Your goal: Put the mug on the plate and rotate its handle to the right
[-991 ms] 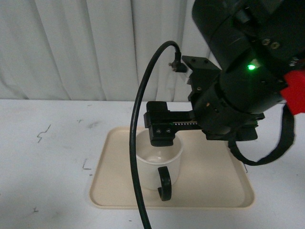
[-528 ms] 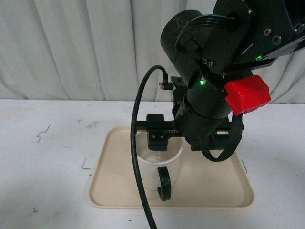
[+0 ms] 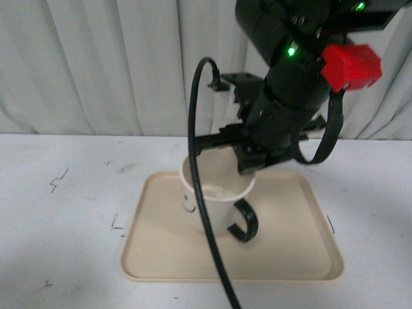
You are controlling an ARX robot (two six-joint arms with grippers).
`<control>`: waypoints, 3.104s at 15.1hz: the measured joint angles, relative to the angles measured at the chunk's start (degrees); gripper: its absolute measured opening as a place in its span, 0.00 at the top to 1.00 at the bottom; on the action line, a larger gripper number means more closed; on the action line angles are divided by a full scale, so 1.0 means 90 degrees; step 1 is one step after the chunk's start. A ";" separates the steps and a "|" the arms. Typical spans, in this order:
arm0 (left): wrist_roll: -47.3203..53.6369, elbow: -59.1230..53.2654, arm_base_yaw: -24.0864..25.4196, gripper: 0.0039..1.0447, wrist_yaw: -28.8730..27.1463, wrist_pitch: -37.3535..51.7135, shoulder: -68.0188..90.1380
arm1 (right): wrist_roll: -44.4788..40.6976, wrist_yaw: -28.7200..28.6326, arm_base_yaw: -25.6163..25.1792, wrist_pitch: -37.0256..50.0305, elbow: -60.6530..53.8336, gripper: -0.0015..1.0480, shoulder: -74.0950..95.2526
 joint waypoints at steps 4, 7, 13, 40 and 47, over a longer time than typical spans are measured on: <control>0.0000 0.0002 0.0000 0.06 0.0000 0.0002 0.0000 | -0.3580 -0.0818 -0.0085 -0.0882 0.0061 0.97 -0.0107; 0.0000 0.0002 0.0000 0.06 0.0000 0.0000 0.0000 | -0.5770 -0.0935 0.0002 -0.1149 0.0180 0.97 0.0036; -0.0002 0.0002 0.0000 0.06 0.0000 0.0000 0.0000 | -0.6771 -0.0867 0.0005 -0.1209 0.0542 0.97 0.0544; -0.0002 0.0000 0.0000 0.06 0.0000 0.0000 0.0000 | -0.0160 0.1146 -0.2023 0.9471 -0.9343 0.98 -0.6657; -0.0002 0.0002 0.0000 0.06 0.0000 0.0002 0.0000 | -0.0138 0.0427 -0.2788 0.8539 -1.0229 0.98 -0.8580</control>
